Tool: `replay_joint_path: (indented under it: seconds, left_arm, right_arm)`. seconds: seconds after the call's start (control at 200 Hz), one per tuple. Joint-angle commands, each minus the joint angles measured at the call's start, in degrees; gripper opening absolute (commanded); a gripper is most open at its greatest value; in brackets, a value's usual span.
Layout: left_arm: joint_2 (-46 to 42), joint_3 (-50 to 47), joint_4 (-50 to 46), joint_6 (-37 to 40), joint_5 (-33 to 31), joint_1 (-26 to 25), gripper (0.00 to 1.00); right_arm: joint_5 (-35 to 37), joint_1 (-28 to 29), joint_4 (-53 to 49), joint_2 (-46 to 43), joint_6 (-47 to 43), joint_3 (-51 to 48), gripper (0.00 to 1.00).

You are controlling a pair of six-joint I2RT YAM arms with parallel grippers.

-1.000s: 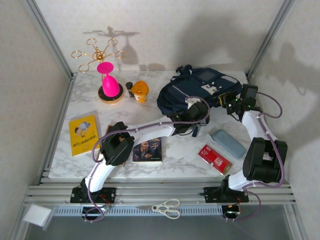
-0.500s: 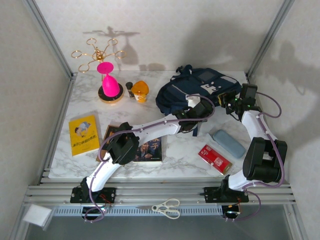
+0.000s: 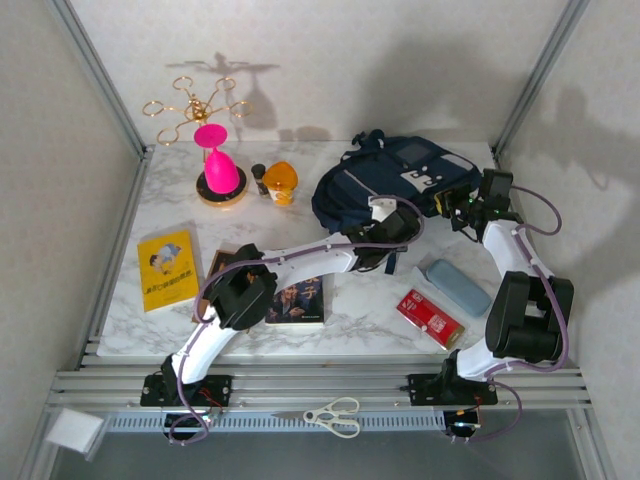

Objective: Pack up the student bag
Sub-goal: Unzip the student bag at the top-right of the table.

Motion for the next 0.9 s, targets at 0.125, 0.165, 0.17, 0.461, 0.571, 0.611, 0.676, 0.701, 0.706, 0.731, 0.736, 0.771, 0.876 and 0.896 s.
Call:
replay_joint_path:
  seconds: [0.125,0.165,0.17,0.461,0.571,0.611,0.676,0.701,0.706,0.731,0.736,0.771,0.876,0.896]
  left_arm:
    - [-12.16,-14.79,3.24,3.59,2.81,0.84,0.00]
    - [-13.20,-16.81,3.70,4.14,3.54,1.14,0.00]
    - [-13.37,-17.10,3.82,4.22,3.68,1.21,0.00]
    - [-13.50,-18.26,11.86,9.21,13.19,2.61,0.00]
    - [-11.35,-15.30,10.67,8.48,12.70,2.94,0.00]
    - [-10.86,-14.62,10.43,8.49,12.57,2.96,0.00]
    - [-10.91,-14.66,11.11,8.60,12.57,2.96,0.00]
    - [-10.93,-14.75,11.58,8.64,12.68,2.96,0.00]
    - [-10.92,-14.80,11.62,8.67,12.69,2.96,0.00]
    - [-10.85,-14.86,11.79,8.69,12.78,2.96,0.00]
    - [-10.84,-14.81,11.81,8.73,12.79,2.96,0.00]
    - [-10.76,-14.73,11.83,8.78,12.96,2.96,0.00]
    - [-10.60,-14.88,12.34,8.86,13.58,2.96,0.00]
    - [-10.60,-14.97,12.48,8.86,13.58,2.96,0.00]
  right_arm:
    - [-0.72,-2.92,2.47,1.71,-4.08,5.48,0.00]
    - [-0.77,-2.98,2.08,2.43,-4.79,6.06,0.00]
    - [-0.76,-2.97,2.04,2.50,-4.90,6.17,0.00]
    - [-0.11,-1.37,-0.23,-0.67,-8.60,3.09,0.28]
    - [-1.06,-2.29,-2.52,-2.12,-10.02,0.73,0.58]
    - [-0.85,-2.90,-4.61,-2.59,-11.24,0.66,0.66]
    - [0.50,-3.75,-7.34,-4.82,-12.78,-0.20,0.76]
    - [1.44,-3.72,-7.80,-5.99,-13.13,-0.78,0.80]
    - [1.52,-3.70,-7.82,-6.28,-13.19,-0.94,0.81]
    - [1.80,-3.61,-8.05,-7.48,-13.53,-1.62,0.85]
    - [1.77,-3.48,-8.24,-7.93,-13.70,-1.82,0.87]
    - [1.68,-3.20,-9.48,-9.11,-14.16,-2.21,0.93]
    - [1.11,-0.54,-12.29,-12.12,-13.80,-4.64,0.99]
    - [1.15,0.40,-12.24,-12.73,-13.17,-5.64,0.99]
